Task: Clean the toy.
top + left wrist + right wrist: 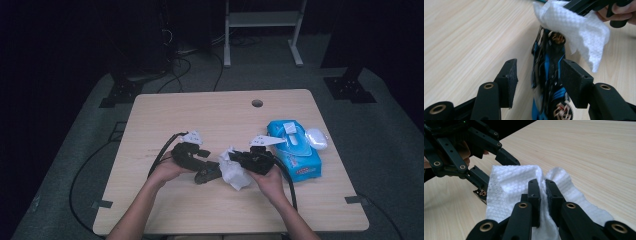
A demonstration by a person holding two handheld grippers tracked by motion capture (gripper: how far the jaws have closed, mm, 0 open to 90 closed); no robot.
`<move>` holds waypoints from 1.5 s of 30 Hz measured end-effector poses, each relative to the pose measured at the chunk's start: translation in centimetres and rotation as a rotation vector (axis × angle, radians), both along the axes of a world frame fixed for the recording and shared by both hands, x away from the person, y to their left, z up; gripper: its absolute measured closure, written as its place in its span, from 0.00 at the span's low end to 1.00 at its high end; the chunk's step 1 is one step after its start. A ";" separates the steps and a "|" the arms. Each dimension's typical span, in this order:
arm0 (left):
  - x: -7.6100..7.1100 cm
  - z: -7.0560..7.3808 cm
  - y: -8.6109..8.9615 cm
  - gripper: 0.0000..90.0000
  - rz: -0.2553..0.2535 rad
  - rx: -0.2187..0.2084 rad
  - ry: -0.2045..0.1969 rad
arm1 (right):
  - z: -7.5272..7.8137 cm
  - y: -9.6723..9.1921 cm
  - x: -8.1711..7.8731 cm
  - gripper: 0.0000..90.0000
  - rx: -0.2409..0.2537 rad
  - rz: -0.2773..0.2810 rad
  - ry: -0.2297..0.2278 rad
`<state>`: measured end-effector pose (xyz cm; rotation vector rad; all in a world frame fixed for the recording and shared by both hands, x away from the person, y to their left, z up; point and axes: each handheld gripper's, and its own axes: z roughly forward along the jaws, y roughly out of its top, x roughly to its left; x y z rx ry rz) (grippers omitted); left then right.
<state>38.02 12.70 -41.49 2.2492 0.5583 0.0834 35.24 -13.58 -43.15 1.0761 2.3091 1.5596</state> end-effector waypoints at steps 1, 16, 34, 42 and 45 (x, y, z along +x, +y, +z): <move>0.0 -0.2 0.2 0.51 0.006 -0.015 0.008 | -0.1 0.2 0.1 0.92 -0.010 0.005 0.004; -1.3 -1.5 -0.7 0.40 -0.006 -0.054 0.055 | -0.4 -0.1 -1.6 0.92 -0.074 0.055 -0.014; -4.4 -4.4 -3.6 0.28 -0.055 0.069 -0.027 | -2.3 -1.5 -4.8 0.92 -0.170 0.100 0.007; -4.4 -5.3 -5.1 0.21 -0.050 0.163 -0.060 | -2.6 -2.9 -5.4 0.92 -0.187 0.089 0.026; -4.5 -5.6 -5.4 0.20 -0.060 0.169 -0.066 | -2.5 -3.7 -5.6 0.92 -0.174 0.078 0.029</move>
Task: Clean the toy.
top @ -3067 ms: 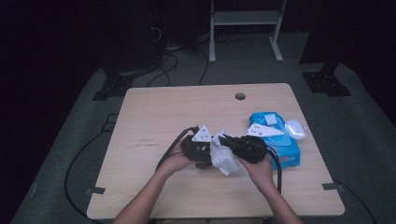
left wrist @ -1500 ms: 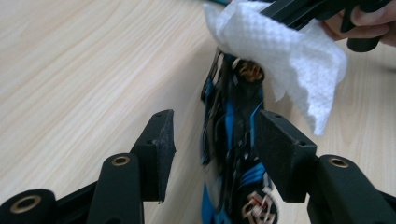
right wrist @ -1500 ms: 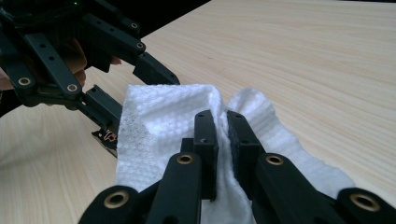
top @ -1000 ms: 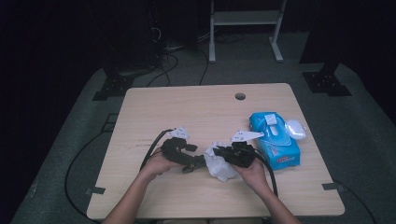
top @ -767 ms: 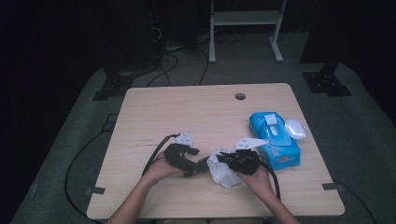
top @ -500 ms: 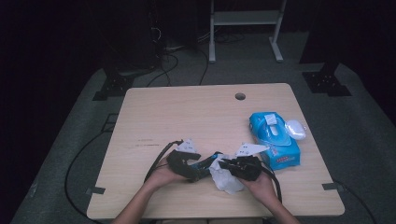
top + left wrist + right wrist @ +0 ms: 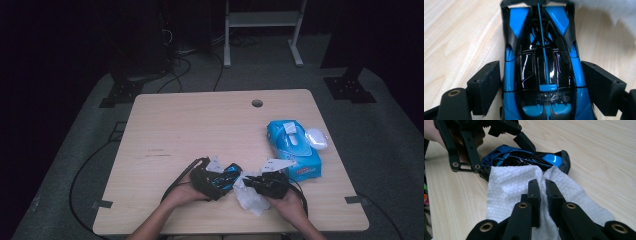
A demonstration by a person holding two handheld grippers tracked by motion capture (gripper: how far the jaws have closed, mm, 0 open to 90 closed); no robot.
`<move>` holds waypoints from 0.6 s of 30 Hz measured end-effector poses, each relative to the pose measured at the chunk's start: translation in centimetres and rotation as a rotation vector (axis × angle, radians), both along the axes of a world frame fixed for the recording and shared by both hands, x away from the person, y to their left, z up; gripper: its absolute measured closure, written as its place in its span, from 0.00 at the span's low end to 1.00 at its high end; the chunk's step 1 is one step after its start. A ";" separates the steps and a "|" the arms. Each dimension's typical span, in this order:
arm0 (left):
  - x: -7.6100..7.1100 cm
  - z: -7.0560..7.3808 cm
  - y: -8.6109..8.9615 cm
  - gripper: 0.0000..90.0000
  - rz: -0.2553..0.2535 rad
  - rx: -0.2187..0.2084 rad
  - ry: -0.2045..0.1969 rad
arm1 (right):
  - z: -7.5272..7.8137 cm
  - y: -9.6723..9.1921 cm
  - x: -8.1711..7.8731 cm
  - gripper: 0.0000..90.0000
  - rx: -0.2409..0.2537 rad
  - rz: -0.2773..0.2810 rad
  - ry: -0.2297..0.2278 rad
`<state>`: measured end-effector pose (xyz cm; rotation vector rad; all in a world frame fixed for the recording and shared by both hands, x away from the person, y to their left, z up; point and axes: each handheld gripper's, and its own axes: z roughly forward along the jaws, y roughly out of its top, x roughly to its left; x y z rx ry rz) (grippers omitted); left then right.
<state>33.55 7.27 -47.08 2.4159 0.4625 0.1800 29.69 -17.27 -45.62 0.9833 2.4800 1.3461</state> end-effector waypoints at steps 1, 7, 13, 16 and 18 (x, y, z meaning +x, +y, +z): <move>-0.1 0.1 0.0 0.25 -0.013 0.001 -0.007 | 0.0 -0.2 0.0 0.92 0.001 -0.003 -0.001; -0.3 0.3 -0.1 0.29 -0.023 0.012 -0.029 | 0.2 -0.7 -0.2 0.92 0.014 -0.013 -0.001; -0.1 0.9 0.3 0.30 -0.068 0.016 -0.041 | 0.4 -1.1 -0.3 0.92 0.025 -0.016 -0.002; -0.1 1.3 0.1 0.30 -0.072 0.014 -0.063 | 0.5 -1.2 -0.2 0.92 0.030 -0.022 -0.002; 0.0 1.6 0.0 0.30 -0.079 0.011 -0.070 | 0.6 -1.3 -0.2 0.92 0.034 -0.022 -0.006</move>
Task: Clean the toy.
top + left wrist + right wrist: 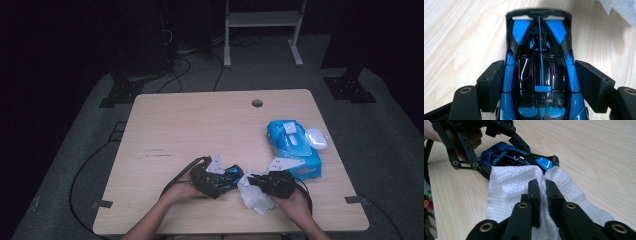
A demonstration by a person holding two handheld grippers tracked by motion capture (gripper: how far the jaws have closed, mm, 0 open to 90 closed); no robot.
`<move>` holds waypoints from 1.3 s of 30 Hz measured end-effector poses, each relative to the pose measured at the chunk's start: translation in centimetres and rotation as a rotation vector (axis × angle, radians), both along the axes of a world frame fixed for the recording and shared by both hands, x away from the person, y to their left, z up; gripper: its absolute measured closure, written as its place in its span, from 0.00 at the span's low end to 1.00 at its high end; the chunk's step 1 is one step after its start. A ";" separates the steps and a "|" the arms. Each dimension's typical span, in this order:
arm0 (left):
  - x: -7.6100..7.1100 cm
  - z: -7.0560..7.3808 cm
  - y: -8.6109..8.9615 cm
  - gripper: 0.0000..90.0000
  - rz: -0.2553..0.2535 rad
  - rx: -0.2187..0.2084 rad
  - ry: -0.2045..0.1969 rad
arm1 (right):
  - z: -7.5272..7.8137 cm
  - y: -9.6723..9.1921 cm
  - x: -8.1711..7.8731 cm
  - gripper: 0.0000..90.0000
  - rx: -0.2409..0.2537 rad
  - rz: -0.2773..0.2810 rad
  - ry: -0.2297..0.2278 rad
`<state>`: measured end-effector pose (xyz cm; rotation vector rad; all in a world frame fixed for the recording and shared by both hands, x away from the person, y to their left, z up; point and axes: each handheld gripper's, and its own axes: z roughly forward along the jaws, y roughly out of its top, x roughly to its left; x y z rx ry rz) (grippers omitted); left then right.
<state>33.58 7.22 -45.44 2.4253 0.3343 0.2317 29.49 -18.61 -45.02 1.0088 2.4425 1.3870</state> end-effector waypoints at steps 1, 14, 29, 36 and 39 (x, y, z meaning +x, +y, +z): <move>0.0 0.2 -0.1 0.30 -0.002 0.004 -0.010 | 0.1 -0.1 0.0 0.92 0.000 -0.003 -0.004; 1.4 -0.5 -0.6 0.29 0.001 0.068 0.080 | -0.1 -0.4 0.1 0.92 0.005 -0.012 0.006; 1.6 -0.6 -1.4 0.29 -0.016 0.110 0.077 | -0.3 -0.6 0.0 0.92 0.003 -0.016 0.010; 1.8 0.4 -1.1 0.30 -0.013 0.067 0.067 | -0.2 -0.9 0.1 0.92 0.013 -0.023 0.014; 2.2 0.9 -1.2 0.32 -0.012 0.084 0.063 | -0.1 -0.9 0.1 0.92 0.012 -0.024 0.013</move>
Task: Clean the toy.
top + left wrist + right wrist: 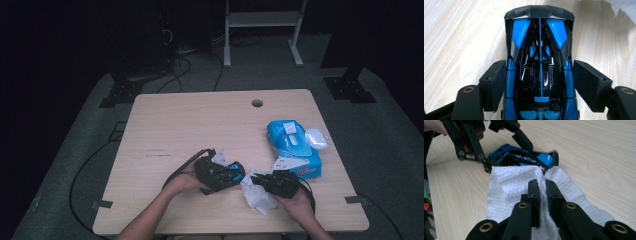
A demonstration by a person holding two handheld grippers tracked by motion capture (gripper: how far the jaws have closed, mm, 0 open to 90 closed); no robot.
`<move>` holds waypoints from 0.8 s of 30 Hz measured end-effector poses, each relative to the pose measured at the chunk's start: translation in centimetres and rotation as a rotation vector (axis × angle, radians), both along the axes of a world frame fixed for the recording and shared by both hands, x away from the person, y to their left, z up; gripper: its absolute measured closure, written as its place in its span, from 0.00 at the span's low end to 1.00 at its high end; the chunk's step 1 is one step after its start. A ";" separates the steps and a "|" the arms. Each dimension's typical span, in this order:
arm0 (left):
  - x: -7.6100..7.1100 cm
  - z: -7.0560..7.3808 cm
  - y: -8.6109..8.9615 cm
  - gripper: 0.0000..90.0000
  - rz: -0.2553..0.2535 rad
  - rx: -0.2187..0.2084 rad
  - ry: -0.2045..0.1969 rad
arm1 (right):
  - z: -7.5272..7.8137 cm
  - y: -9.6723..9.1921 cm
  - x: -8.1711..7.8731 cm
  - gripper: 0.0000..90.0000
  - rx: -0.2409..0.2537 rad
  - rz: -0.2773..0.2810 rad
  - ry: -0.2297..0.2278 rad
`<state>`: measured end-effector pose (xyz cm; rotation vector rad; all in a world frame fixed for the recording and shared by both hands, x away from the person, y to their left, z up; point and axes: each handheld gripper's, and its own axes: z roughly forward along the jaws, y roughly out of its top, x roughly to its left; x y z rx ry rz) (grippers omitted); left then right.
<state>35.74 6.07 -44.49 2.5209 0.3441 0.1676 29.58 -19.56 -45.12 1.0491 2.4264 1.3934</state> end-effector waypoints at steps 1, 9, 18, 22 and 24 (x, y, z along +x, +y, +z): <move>0.0 0.0 -0.1 0.32 -0.006 0.013 -0.008 | 0.0 -0.1 0.0 0.92 0.000 -0.002 -0.001; 0.8 -0.4 0.3 0.28 -0.005 0.009 0.058 | 0.0 -0.7 0.0 0.92 0.005 -0.017 0.001; 0.7 -1.2 -0.1 0.29 -0.031 0.078 0.053 | 0.0 -0.7 0.0 0.92 0.009 -0.022 0.000; 0.5 -1.2 -0.1 0.29 -0.021 0.081 0.032 | 0.0 -0.8 0.0 0.92 0.015 -0.023 -0.004; 0.5 -1.1 -0.1 0.29 -0.014 0.084 0.021 | 0.1 -0.9 0.0 0.92 0.016 -0.025 -0.005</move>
